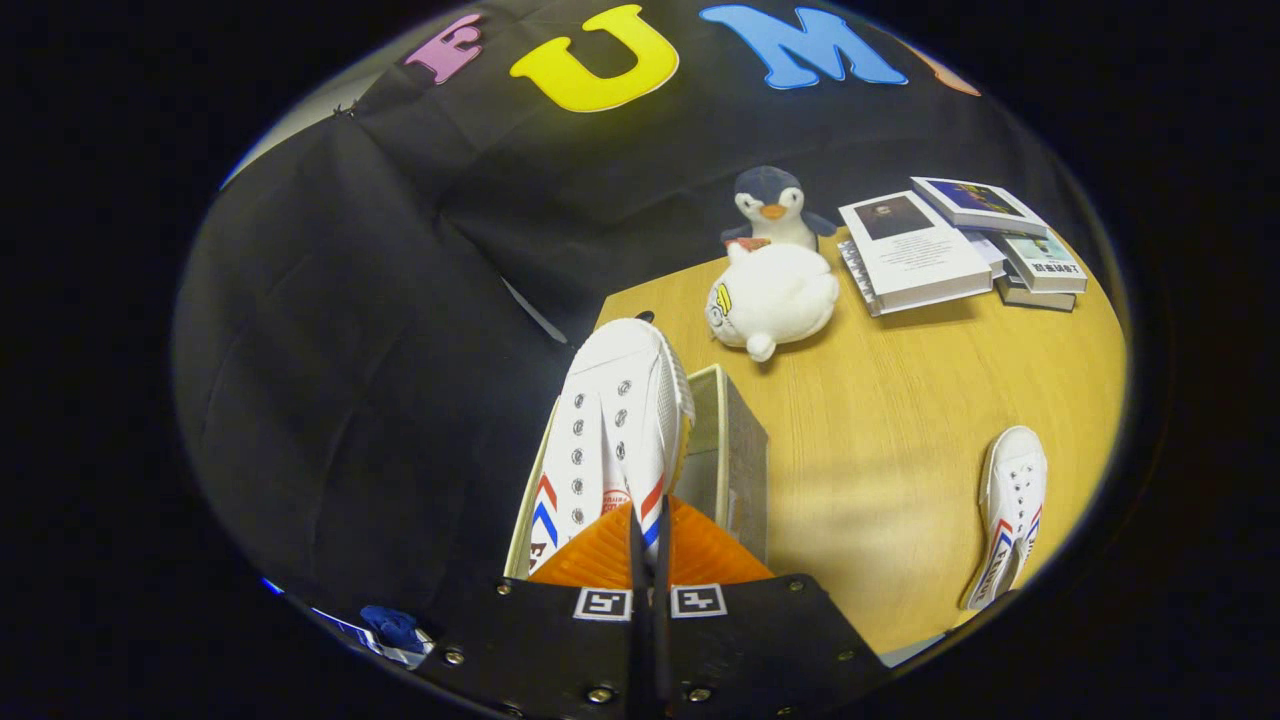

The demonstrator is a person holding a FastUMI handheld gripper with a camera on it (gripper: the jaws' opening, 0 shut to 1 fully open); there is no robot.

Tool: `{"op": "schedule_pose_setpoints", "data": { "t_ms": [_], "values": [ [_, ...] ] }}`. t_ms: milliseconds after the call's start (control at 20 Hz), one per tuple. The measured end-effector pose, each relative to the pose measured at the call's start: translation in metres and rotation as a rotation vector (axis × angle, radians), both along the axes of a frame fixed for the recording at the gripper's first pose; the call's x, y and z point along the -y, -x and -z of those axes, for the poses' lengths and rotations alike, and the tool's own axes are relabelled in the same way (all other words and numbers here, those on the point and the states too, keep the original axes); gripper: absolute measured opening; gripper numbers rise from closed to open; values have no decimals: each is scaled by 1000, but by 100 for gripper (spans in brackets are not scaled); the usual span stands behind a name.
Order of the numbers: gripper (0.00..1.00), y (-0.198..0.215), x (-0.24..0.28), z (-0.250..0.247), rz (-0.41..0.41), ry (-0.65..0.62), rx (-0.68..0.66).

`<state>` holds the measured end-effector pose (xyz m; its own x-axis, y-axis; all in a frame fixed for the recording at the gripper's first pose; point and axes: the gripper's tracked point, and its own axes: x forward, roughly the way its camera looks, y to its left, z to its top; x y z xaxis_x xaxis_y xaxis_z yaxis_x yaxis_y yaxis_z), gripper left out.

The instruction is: Open the storage box then place both shoes into the box .Put the left shoe in first, then the right shoe, with the right side of both shoes facing outward in a uniform manner.

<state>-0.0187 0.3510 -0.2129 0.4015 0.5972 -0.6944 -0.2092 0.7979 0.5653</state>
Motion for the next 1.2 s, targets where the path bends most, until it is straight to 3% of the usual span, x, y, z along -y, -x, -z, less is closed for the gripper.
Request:
{"op": "schedule_pose_setpoints", "data": {
  "t_ms": [550,1200],
  "values": [
    [0,14,-67,34,-56,42,-24],
    [0,33,-83,89,-18,116,-114]
  ]
}}
